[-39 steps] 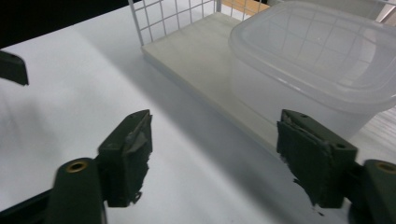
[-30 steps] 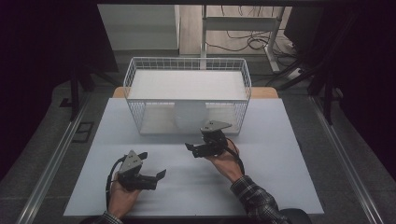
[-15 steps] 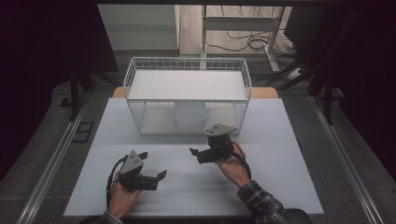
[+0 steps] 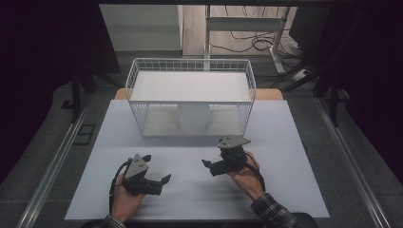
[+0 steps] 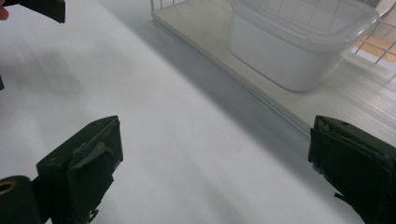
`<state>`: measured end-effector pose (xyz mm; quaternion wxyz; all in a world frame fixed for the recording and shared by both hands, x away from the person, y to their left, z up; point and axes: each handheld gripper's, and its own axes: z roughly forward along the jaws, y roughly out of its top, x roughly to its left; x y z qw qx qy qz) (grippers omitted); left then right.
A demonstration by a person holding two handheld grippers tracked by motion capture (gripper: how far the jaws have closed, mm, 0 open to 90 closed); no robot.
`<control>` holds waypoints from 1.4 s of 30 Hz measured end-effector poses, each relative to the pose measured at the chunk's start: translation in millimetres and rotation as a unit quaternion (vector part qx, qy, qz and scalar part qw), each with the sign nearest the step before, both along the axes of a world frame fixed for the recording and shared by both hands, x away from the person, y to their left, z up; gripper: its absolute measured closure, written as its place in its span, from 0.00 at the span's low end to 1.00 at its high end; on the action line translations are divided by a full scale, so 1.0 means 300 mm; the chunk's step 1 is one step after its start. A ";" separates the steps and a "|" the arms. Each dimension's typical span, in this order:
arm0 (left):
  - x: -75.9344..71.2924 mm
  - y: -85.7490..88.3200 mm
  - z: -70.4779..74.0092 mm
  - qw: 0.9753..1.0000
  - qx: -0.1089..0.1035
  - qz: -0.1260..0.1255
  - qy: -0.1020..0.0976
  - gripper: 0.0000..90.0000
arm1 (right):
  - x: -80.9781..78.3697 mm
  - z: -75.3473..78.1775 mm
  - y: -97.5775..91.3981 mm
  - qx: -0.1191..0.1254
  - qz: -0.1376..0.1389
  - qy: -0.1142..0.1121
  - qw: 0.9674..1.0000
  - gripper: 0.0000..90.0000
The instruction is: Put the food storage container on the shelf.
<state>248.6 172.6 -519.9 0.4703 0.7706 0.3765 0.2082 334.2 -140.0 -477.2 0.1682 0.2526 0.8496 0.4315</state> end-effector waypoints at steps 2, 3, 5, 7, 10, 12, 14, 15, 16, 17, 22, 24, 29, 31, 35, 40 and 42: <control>0.000 -0.001 -0.001 1.000 0.000 0.000 0.000 0.00 | -0.002 -0.001 -0.003 0.002 -0.001 0.001 1.000 0.03; 0.000 0.000 -0.001 1.000 0.001 -0.001 -0.001 0.00 | -0.005 -0.001 -0.007 0.004 -0.001 0.002 1.000 0.02; 0.001 0.000 -0.001 1.000 0.000 -0.001 -0.001 0.00 | -0.010 -0.001 -0.012 0.007 0.000 0.003 1.000 0.02; 0.001 0.001 -0.002 1.000 0.000 -0.001 0.000 0.00 | -0.017 0.001 -0.017 0.007 0.004 -0.001 1.000 0.02; 0.001 0.001 -0.003 1.000 0.000 -0.001 0.001 0.00 | -0.028 0.003 -0.029 0.010 0.001 0.000 1.000 0.01; 0.002 0.001 -0.004 1.000 0.000 -0.002 0.001 0.00 | -0.034 0.002 -0.037 0.009 0.000 0.000 1.000 0.01; 0.002 0.000 -0.005 1.000 0.001 -0.002 0.001 0.00 | -0.041 0.000 -0.044 0.006 -0.001 0.000 1.000 0.00; 0.002 0.000 -0.005 1.000 0.001 -0.002 0.001 0.00 | -0.044 -0.001 -0.048 0.004 -0.002 0.001 1.000 0.00; 0.002 0.000 -0.005 1.000 0.000 -0.002 0.001 0.00 | -0.048 -0.002 -0.052 0.003 -0.003 0.001 1.000 0.00; 0.003 0.000 -0.006 1.000 -0.001 -0.002 0.001 0.00 | -0.051 -0.003 -0.056 0.002 -0.005 0.001 1.000 0.00; 0.005 0.002 -0.008 1.000 -0.002 -0.002 0.004 0.00 | -0.065 -0.010 -0.081 0.000 -0.010 0.002 1.000 0.00; 0.006 0.002 -0.009 1.000 -0.002 -0.002 0.005 0.00 | -0.070 -0.012 -0.091 -0.001 -0.014 0.005 1.000 0.00; 0.006 0.002 -0.010 1.000 -0.002 -0.002 0.007 0.00 | -0.083 -0.011 -0.119 -0.002 -0.022 0.007 1.000 0.00; 0.007 0.002 -0.011 1.000 -0.002 -0.002 0.008 0.00 | -0.090 -0.007 -0.133 0.001 -0.028 0.010 1.000 0.00; 0.008 0.001 -0.011 1.000 -0.001 -0.003 0.009 0.00 | -0.103 0.000 -0.163 0.000 -0.036 0.009 0.999 0.00; 0.009 0.000 -0.013 1.000 0.000 -0.004 0.011 0.00 | -0.117 0.008 -0.207 -0.004 -0.050 0.007 0.999 0.00; 0.009 0.001 -0.013 1.000 -0.001 -0.004 0.012 0.00 | -0.119 0.008 -0.215 -0.007 -0.052 0.004 0.999 0.00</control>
